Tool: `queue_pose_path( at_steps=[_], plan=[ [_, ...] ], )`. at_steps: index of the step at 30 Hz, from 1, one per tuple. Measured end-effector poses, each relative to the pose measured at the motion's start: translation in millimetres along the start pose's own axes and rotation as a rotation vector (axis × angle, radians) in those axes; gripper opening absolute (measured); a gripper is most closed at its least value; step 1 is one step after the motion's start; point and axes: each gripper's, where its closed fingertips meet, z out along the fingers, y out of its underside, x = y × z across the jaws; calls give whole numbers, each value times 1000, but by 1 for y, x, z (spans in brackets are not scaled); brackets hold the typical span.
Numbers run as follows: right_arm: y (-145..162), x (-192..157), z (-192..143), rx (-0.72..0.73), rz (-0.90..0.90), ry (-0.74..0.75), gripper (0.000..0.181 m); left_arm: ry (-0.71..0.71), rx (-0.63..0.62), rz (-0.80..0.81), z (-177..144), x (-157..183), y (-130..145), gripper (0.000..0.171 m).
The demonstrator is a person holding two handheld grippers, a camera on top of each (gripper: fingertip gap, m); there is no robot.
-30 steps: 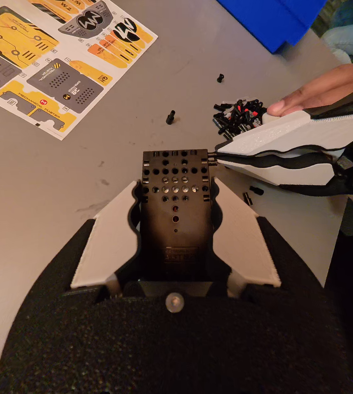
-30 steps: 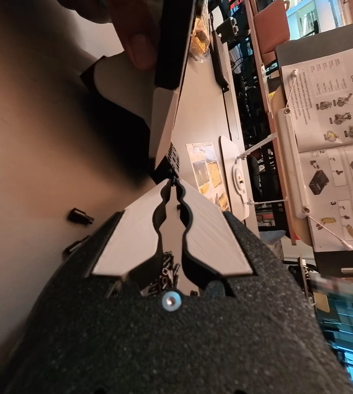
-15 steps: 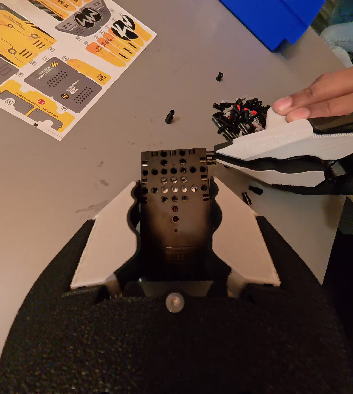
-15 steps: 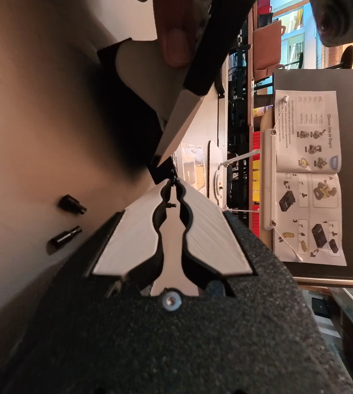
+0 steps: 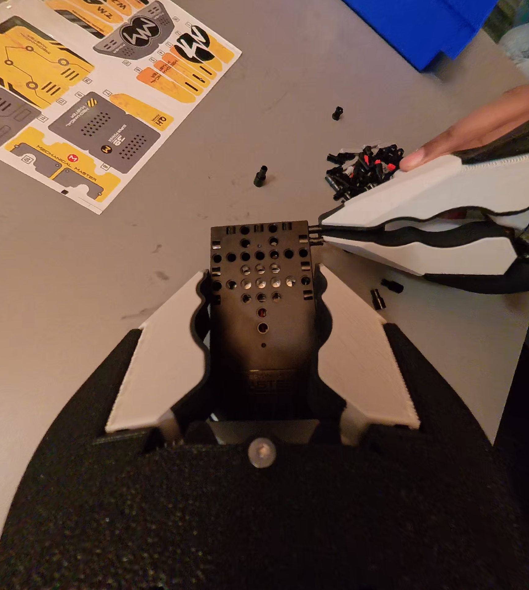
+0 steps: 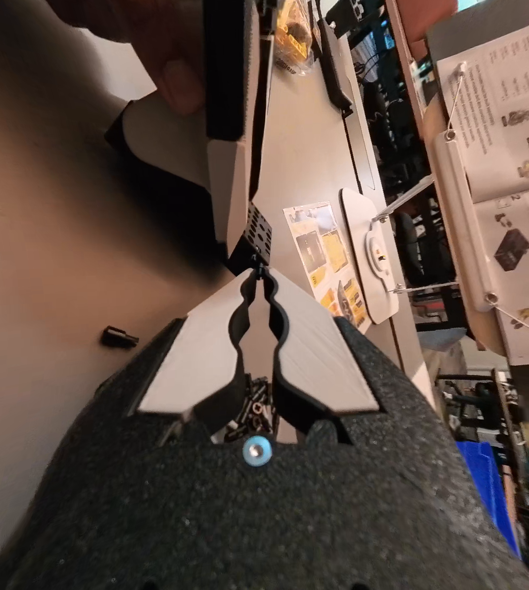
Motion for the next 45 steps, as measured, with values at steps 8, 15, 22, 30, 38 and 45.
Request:
queue_pose_path(
  at_steps=[8, 15, 22, 30, 38, 45],
  plan=[
    [0, 1, 2, 32, -12, 3, 4, -8, -3, 0, 0, -2, 0, 64],
    [1, 1, 3, -27, -370, 149, 4, -26, -10, 9, 0, -3, 0, 64],
    [0, 3, 7, -102, -438, 222, 4, -53, -10, -14, 0, -7, -1, 64],
    [1, 5, 10, -23, 74, 78, 4, -20, 3, -43, 0, -4, -1, 64],
    [3, 2, 14, -3, -20, 97, 5, -84, -1, 20, 1, -10, -1, 64],
    [11, 5, 11, 20, -59, 143, 11, -95, 23, 1, -3, -18, -2, 64]
  ],
)
